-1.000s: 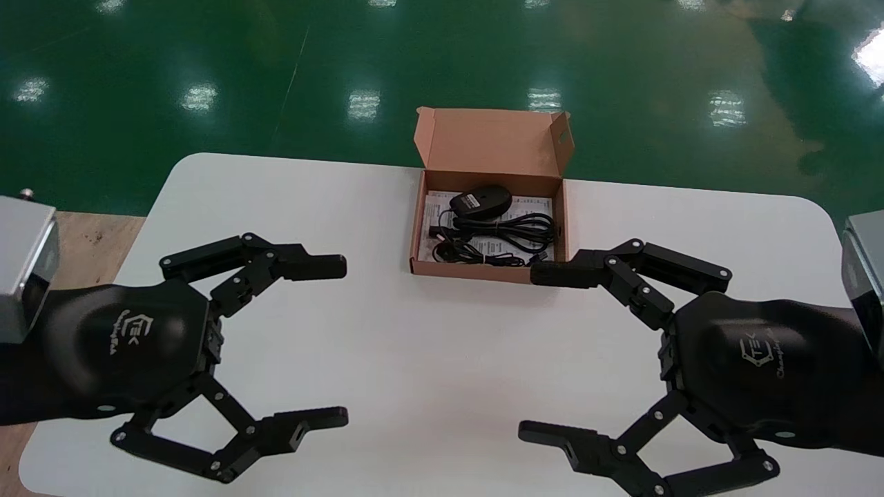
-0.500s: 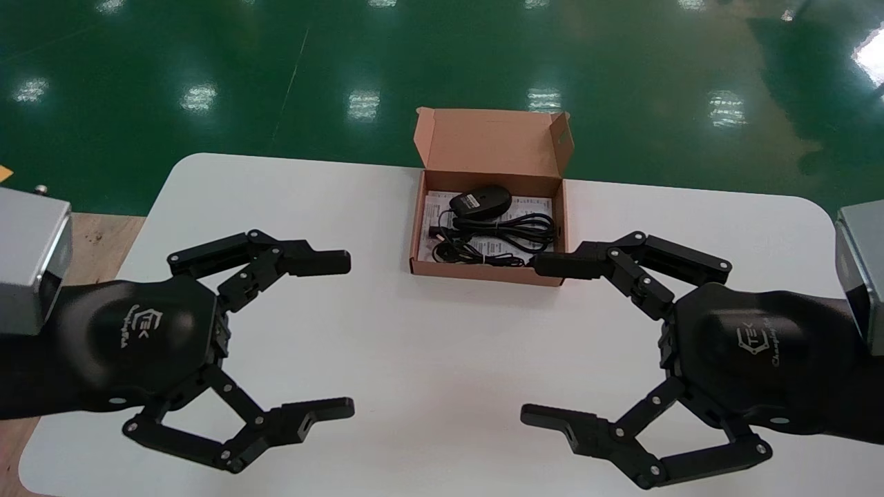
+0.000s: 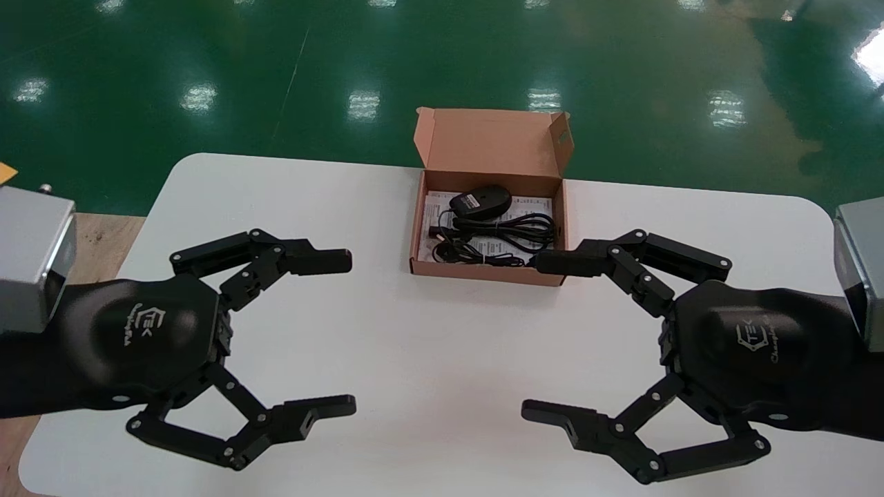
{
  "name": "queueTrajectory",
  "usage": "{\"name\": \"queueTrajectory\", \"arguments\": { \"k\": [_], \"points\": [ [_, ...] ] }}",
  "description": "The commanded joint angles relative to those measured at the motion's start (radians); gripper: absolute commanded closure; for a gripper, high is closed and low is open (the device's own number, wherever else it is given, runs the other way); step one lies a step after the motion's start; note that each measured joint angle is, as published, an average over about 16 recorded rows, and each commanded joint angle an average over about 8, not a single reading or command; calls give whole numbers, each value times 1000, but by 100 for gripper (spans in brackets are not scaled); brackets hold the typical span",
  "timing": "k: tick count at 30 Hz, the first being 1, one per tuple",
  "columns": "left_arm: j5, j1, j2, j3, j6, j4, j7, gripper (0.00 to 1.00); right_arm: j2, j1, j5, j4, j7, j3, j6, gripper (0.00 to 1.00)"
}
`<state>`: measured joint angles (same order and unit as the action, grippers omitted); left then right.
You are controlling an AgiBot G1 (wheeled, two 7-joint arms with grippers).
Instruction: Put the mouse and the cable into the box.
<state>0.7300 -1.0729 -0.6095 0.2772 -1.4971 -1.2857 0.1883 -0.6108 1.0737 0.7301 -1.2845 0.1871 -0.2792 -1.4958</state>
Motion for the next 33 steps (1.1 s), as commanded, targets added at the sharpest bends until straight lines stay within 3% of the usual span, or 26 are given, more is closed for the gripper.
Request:
{"name": "queueTrajectory", "arguments": {
  "k": [1,33],
  "points": [
    [0,0,0,0,0,0,0,0,0,0,0,1,0,0,0,0],
    [1,-1,-2,2,2,2,-1,0,-1,2,2,3,-2,-1,1,0]
  ]
}}
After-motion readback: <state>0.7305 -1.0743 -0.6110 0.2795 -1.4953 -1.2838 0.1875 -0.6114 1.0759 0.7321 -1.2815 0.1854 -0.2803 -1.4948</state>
